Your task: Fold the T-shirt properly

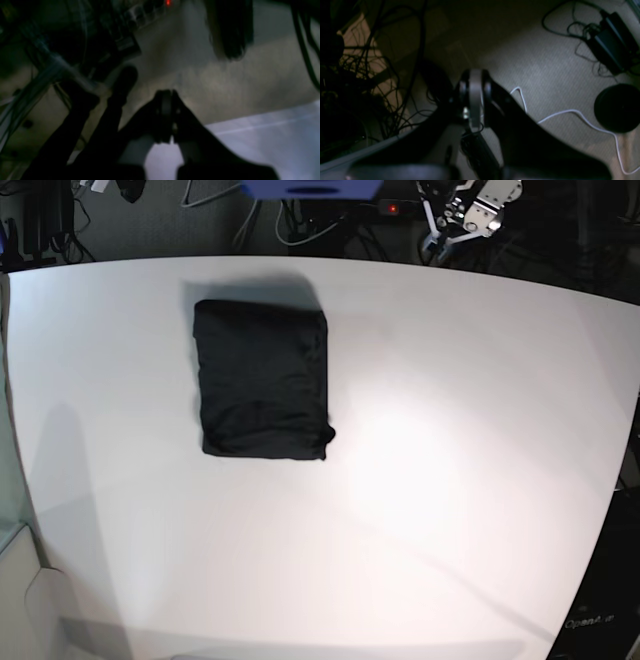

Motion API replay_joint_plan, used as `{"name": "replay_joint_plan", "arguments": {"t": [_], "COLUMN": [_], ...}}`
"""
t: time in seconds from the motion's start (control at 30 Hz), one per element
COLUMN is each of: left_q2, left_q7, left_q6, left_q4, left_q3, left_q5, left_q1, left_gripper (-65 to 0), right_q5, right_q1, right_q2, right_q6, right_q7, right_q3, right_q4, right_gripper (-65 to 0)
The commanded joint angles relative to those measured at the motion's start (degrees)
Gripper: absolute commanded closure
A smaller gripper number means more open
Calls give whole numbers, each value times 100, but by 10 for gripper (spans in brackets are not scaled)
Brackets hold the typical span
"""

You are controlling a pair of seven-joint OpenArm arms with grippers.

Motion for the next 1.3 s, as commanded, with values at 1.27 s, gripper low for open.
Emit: {"name": "replay_joint_plan", "arguments": {"t": [1.27], "left_q2": [738], "left_q7": [-3358], "left_q6": [32], "left_q4": [-5037], "left_q3": [37], "left_q5": [36], "left_q1": [-1548], "left_gripper": [0], "right_q5": [29], "right_q1": [1198], "right_q2": [1348], "right_q6": [-1698], "right_q7": [-60], "right_q3": [-2782], "right_q4": [-3205], "right_gripper": [0]}}
